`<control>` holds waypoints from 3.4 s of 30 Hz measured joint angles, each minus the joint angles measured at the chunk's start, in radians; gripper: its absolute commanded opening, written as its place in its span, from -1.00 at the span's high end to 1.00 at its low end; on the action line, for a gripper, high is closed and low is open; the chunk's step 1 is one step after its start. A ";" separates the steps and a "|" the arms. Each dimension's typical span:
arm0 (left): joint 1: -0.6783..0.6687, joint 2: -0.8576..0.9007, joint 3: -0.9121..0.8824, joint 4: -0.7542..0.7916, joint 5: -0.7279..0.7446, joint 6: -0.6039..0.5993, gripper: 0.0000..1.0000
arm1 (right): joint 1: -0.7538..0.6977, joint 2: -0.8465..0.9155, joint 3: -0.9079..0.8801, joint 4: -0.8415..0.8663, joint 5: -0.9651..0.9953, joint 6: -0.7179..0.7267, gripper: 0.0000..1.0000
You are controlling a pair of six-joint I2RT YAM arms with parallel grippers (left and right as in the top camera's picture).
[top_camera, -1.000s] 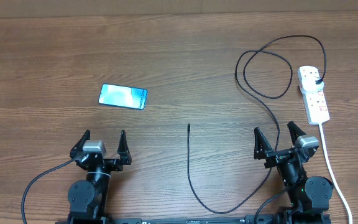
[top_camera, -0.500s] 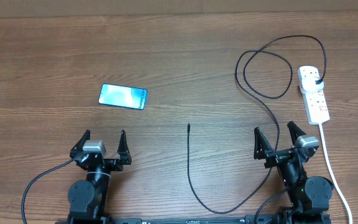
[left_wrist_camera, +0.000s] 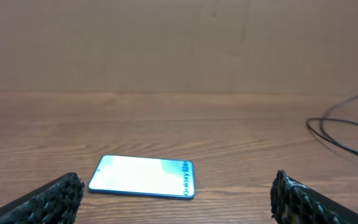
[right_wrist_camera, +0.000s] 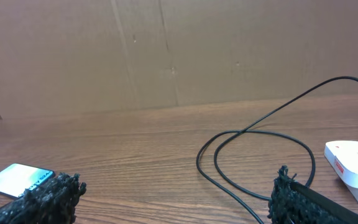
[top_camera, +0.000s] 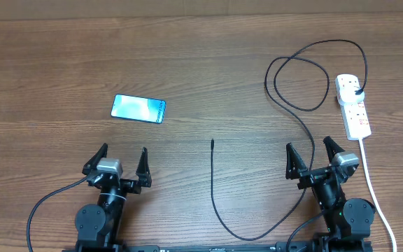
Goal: Plug charger to phone and switch on socket
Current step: 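Raise the left arm and move the left gripper above the phone, then lower the left gripper down over the phone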
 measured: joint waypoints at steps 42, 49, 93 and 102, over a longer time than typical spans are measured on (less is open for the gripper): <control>0.000 1.385 1.555 -0.965 0.003 0.132 -0.99 | 0.000 -0.001 0.000 0.000 0.000 0.000 -1.00; 0.000 1.458 1.585 -1.004 0.061 0.132 -0.99 | 0.000 -0.001 0.000 0.000 0.000 0.000 -0.99; -0.001 1.953 1.923 -1.248 -0.036 -0.815 -1.00 | 0.000 -0.001 0.000 0.000 0.000 0.000 -1.00; -0.001 1.970 1.931 -1.291 -0.039 -1.078 -1.00 | 0.000 -0.001 0.000 0.000 0.000 0.000 -1.00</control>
